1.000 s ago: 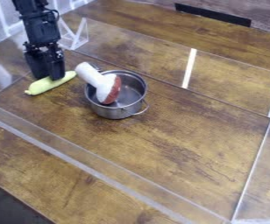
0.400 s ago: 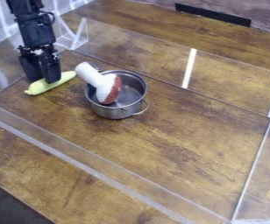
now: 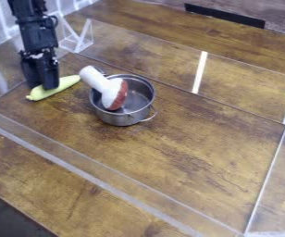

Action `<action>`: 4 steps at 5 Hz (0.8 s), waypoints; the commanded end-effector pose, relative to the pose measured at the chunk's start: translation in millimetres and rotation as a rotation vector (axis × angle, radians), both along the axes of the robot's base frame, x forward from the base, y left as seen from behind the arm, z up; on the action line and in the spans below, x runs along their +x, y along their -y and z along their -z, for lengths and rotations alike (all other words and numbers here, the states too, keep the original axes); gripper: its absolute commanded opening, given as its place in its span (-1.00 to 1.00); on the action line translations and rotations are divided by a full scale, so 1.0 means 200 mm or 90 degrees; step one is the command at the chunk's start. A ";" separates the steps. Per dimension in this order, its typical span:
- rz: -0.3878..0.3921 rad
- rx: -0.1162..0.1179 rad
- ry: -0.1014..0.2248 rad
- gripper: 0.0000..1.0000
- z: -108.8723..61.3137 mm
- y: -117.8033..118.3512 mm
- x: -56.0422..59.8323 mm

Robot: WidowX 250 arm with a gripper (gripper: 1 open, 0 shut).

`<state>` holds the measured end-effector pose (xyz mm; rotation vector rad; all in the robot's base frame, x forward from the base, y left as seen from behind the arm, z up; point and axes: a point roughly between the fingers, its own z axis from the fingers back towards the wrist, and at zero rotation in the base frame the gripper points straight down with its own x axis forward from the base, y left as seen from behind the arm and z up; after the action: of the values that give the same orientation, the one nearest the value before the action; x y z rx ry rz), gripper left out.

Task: Move the green spoon to the right

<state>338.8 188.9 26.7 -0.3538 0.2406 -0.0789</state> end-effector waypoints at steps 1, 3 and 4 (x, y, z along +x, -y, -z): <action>-0.047 0.040 0.042 -1.00 -0.23 -0.01 -0.01; -0.133 0.058 0.086 -1.00 -0.71 0.10 -0.02; -0.164 0.057 0.106 -1.00 -0.79 0.14 -0.02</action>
<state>336.2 169.0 139.4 -0.3416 0.1431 0.1878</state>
